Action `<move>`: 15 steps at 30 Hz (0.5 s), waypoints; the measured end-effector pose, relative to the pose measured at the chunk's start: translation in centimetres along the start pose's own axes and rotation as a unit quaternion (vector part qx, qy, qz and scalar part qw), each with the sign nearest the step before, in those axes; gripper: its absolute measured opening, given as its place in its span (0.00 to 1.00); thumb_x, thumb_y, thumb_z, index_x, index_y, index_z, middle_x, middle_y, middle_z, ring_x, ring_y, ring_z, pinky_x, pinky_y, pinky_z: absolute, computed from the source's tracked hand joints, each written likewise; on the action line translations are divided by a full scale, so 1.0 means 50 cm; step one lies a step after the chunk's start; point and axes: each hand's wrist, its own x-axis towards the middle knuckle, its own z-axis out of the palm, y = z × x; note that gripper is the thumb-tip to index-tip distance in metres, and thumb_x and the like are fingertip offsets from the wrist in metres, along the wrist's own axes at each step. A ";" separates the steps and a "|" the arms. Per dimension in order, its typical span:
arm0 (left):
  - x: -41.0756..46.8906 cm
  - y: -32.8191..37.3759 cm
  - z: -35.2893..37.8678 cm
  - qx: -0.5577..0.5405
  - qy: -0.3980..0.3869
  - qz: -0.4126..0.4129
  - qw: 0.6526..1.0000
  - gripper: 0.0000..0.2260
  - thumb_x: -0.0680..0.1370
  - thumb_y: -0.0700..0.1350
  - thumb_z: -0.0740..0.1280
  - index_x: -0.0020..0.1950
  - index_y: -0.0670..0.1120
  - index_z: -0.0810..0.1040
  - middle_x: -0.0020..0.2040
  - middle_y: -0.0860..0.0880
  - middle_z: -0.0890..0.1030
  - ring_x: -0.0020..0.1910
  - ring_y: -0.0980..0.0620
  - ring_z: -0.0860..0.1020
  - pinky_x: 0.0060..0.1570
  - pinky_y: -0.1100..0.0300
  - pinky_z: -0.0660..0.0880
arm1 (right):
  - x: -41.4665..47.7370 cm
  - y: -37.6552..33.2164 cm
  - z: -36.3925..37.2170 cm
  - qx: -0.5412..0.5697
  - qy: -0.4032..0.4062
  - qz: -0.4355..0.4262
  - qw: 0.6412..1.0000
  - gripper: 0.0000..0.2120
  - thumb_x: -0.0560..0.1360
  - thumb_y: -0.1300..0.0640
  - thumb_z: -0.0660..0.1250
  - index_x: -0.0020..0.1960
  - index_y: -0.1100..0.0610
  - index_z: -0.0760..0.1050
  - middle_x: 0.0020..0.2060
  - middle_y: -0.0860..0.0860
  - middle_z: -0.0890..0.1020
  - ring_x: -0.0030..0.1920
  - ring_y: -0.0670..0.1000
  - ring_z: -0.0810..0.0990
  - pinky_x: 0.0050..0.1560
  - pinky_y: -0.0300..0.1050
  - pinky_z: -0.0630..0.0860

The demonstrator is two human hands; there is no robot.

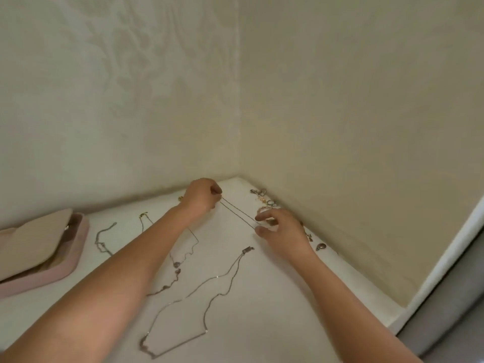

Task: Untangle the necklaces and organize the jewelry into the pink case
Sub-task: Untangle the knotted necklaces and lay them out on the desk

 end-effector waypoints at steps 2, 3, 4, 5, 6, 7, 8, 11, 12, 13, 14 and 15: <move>-0.082 0.015 -0.028 -0.022 -0.036 0.034 0.999 0.02 0.76 0.41 0.69 0.48 0.45 0.81 0.45 0.48 0.82 0.32 0.55 0.78 0.30 0.64 0.75 | -0.008 -0.003 0.012 -0.100 0.013 -0.043 0.994 0.09 0.74 0.56 0.69 0.55 0.52 0.77 0.62 0.48 0.73 0.65 0.49 0.66 0.52 0.33 0.58; -0.127 0.019 -0.042 -0.024 -0.061 0.047 0.997 0.01 0.75 0.42 0.71 0.46 0.46 0.81 0.44 0.49 0.81 0.31 0.57 0.78 0.29 0.66 0.74 | -0.012 -0.005 0.017 -0.126 0.015 -0.052 0.990 0.11 0.74 0.54 0.69 0.56 0.52 0.77 0.62 0.48 0.71 0.66 0.50 0.63 0.51 0.32 0.56; -0.172 0.022 -0.056 -0.017 -0.087 0.054 0.995 0.02 0.74 0.44 0.72 0.45 0.47 0.81 0.43 0.51 0.81 0.31 0.59 0.78 0.29 0.67 0.73 | -0.017 -0.009 0.021 -0.143 0.009 -0.066 0.988 0.11 0.74 0.52 0.70 0.56 0.52 0.77 0.61 0.48 0.71 0.66 0.51 0.62 0.51 0.33 0.55; -0.214 0.023 -0.069 -0.007 -0.112 0.051 0.992 0.03 0.73 0.46 0.74 0.44 0.48 0.82 0.42 0.52 0.80 0.32 0.60 0.77 0.29 0.68 0.73 | -0.021 -0.012 0.025 -0.148 -0.006 -0.084 0.985 0.12 0.74 0.51 0.70 0.55 0.52 0.78 0.59 0.48 0.72 0.65 0.51 0.63 0.52 0.34 0.56; -0.253 0.020 -0.082 0.004 -0.130 0.041 0.991 0.04 0.72 0.47 0.75 0.43 0.49 0.82 0.41 0.53 0.80 0.31 0.62 0.77 0.30 0.68 0.72 | -0.028 -0.019 0.030 -0.147 -0.032 -0.103 0.983 0.11 0.73 0.49 0.71 0.54 0.51 0.78 0.57 0.48 0.73 0.64 0.51 0.65 0.53 0.36 0.59; -0.287 0.013 -0.092 0.016 -0.137 0.028 0.990 0.05 0.70 0.48 0.76 0.43 0.50 0.82 0.39 0.55 0.80 0.31 0.64 0.76 0.31 0.68 0.73 | -0.035 -0.025 0.037 -0.141 -0.066 -0.118 0.981 0.11 0.72 0.48 0.71 0.53 0.50 0.79 0.54 0.47 0.74 0.62 0.50 0.66 0.55 0.38 0.62; -0.320 0.005 -0.103 0.031 -0.131 0.019 0.991 0.06 0.70 0.49 0.77 0.43 0.52 0.82 0.38 0.55 0.80 0.31 0.65 0.75 0.32 0.70 0.72 | -0.045 -0.030 0.046 -0.136 -0.098 -0.129 0.977 0.12 0.71 0.47 0.72 0.53 0.50 0.79 0.53 0.47 0.75 0.60 0.50 0.67 0.58 0.41 0.66; -0.417 -0.023 -0.117 0.053 -0.066 0.015 0.996 0.08 0.69 0.50 0.77 0.44 0.55 0.80 0.40 0.57 0.80 0.36 0.64 0.76 0.36 0.72 0.70 | -0.076 -0.034 0.062 -0.145 -0.147 -0.134 0.969 0.19 0.69 0.44 0.74 0.56 0.48 0.77 0.55 0.46 0.74 0.58 0.47 0.66 0.59 0.43 0.68; -0.451 -0.032 -0.115 0.036 -0.045 0.022 0.998 0.08 0.70 0.49 0.76 0.46 0.55 0.80 0.42 0.58 0.80 0.40 0.64 0.76 0.38 0.72 0.71 | -0.085 -0.033 0.062 -0.155 -0.151 -0.139 0.966 0.20 0.69 0.44 0.74 0.58 0.48 0.76 0.55 0.45 0.73 0.58 0.46 0.65 0.57 0.41 0.67; -0.485 -0.042 -0.112 0.020 -0.034 0.035 0.999 0.09 0.71 0.48 0.76 0.47 0.57 0.79 0.44 0.60 0.80 0.44 0.65 0.76 0.42 0.72 0.71 | -0.091 -0.031 0.059 -0.160 -0.147 -0.149 0.965 0.20 0.69 0.44 0.74 0.59 0.49 0.76 0.55 0.44 0.72 0.57 0.45 0.65 0.56 0.39 0.65; -0.518 -0.052 -0.107 0.014 -0.032 0.054 0.998 0.10 0.72 0.48 0.74 0.48 0.59 0.78 0.46 0.62 0.79 0.48 0.67 0.75 0.46 0.72 0.72 | -0.099 -0.029 0.055 -0.159 -0.137 -0.168 0.963 0.19 0.70 0.46 0.74 0.59 0.49 0.76 0.56 0.43 0.72 0.57 0.44 0.65 0.57 0.37 0.64; -0.548 -0.062 -0.102 0.015 -0.034 0.073 0.997 0.10 0.73 0.48 0.73 0.50 0.60 0.76 0.48 0.64 0.78 0.51 0.69 0.74 0.51 0.72 0.71 | -0.109 -0.030 0.051 -0.152 -0.119 -0.199 0.961 0.16 0.71 0.49 0.73 0.57 0.49 0.77 0.56 0.42 0.72 0.58 0.43 0.67 0.58 0.34 0.63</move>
